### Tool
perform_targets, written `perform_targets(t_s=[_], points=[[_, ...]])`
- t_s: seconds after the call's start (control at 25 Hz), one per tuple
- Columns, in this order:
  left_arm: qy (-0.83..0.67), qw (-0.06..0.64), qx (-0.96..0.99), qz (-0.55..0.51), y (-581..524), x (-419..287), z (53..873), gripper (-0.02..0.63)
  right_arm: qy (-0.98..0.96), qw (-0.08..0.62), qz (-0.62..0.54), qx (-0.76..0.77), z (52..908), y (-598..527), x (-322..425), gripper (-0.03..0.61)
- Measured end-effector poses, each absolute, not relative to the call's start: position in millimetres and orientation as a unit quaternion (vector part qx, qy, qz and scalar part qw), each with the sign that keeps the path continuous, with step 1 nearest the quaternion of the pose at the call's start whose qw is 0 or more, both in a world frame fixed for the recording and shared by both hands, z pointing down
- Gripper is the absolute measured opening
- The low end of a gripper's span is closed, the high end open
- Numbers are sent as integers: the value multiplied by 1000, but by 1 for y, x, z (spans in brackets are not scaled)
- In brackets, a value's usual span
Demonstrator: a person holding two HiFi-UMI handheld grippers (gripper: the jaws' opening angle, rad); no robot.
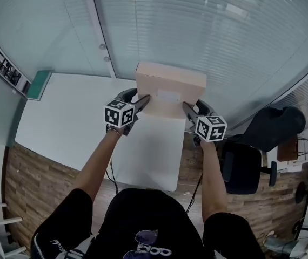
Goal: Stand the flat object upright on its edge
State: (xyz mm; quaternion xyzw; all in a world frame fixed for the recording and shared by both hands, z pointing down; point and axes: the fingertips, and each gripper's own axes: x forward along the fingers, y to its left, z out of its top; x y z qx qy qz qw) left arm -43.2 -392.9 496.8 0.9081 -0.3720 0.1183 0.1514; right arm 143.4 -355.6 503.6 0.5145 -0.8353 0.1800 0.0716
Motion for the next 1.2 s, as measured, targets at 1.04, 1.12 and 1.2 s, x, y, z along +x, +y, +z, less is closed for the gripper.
perform_targets(t_s=[1.04, 1.12, 1.2], points=[[-370, 156, 908, 117, -513, -11, 520, 250, -814, 71, 196, 543, 527, -465, 174, 265], [-378, 155, 906, 112, -521, -12, 521, 250, -813, 69, 198, 543, 528, -473, 173, 266], [-383, 157, 904, 109, -527, -12, 522, 250, -812, 68, 198, 544, 529, -480, 174, 265]])
